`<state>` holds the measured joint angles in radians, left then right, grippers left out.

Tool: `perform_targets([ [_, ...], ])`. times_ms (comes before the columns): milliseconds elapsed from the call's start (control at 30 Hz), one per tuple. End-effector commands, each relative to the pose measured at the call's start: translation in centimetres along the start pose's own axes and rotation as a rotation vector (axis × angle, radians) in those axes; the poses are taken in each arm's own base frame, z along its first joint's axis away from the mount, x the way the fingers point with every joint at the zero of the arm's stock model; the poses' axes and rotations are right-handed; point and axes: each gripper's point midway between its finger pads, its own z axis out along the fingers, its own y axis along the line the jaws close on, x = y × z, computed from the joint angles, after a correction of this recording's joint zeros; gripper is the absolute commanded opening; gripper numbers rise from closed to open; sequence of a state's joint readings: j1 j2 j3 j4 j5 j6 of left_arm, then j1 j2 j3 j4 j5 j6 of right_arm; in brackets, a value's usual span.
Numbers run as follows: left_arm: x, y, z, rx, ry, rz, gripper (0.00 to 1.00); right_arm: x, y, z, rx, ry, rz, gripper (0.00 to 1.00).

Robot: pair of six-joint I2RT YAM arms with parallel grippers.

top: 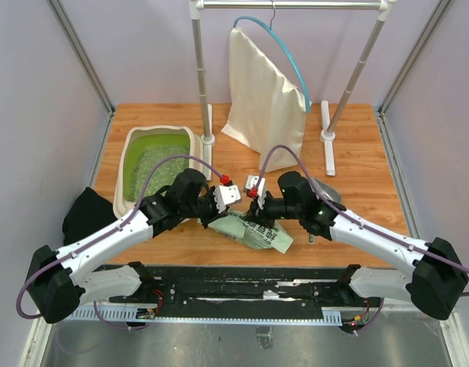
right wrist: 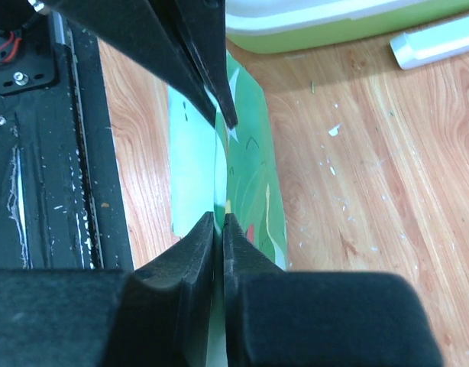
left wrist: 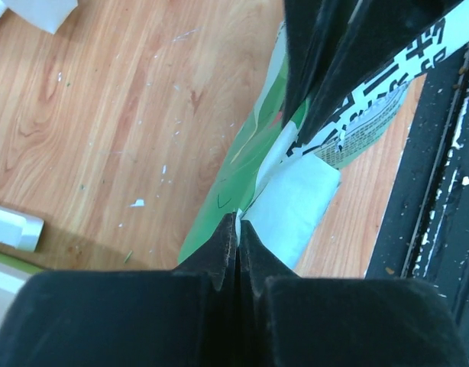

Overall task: Fill the litter box with clean litter
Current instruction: Close the cat litter bag at the center of the board.

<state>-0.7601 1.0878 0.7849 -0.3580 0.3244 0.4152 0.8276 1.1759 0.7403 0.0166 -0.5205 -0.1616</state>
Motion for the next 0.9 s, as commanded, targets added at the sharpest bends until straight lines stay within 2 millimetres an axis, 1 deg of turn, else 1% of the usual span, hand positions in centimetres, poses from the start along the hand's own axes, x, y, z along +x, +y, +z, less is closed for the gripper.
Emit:
perform_targets([
  [0, 1.6, 2.5, -0.3, -0.127, 0.074, 0.018, 0.01, 2.3, 0.2, -1.4, 0.034, 0.107, 0.017, 0.1],
  [67, 1.5, 2.8, -0.4, -0.145, 0.07, 0.015, 0.01, 3.4, 0.4, -2.0, 0.045, 0.149, 0.043, 0.13],
  [200, 1.4, 3.3, -0.6, -0.167, 0.067, 0.014, 0.0, 6.1, 0.1, -3.6, 0.125, 0.24, 0.103, 0.02],
  [267, 1.5, 3.7, -0.8, -0.185, 0.068, 0.011, 0.01, 6.9, 0.1, -4.6, 0.151, 0.259, 0.128, 0.01],
  [433, 2.1, 4.7, -1.2, -0.22, 0.076, -0.009, 0.01, 7.6, 0.1, -7.4, 0.191, 0.276, 0.192, 0.01],
  [500, 2.2, 5.1, -1.4, -0.237, 0.073, -0.025, 0.01, 7.3, 0.4, -8.1, 0.192, 0.288, 0.215, 0.02],
  [600, 2.3, 6.1, -2.0, -0.288, 0.062, -0.058, 0.01, 6.8, 0.4, -8.6, 0.189, 0.302, 0.245, 0.01],
  [733, 2.0, 6.9, -2.6, -0.332, 0.028, -0.088, 0.01, 7.1, -0.3, -8.7, 0.212, 0.324, 0.246, 0.01],
  [767, 1.9, 6.9, -2.7, -0.333, 0.023, -0.091, 0.01, 7.2, -0.5, -8.8, 0.217, 0.333, 0.233, 0.02],
  [833, 1.8, 6.4, -2.5, -0.294, 0.018, -0.078, 0.0, 6.8, -1.6, -8.9, 0.267, 0.335, 0.224, 0.1],
  [867, 1.8, 5.8, -2.4, -0.26, 0.017, -0.065, 0.0, 6.2, -1.9, -8.9, 0.279, 0.318, 0.218, 0.15],
])
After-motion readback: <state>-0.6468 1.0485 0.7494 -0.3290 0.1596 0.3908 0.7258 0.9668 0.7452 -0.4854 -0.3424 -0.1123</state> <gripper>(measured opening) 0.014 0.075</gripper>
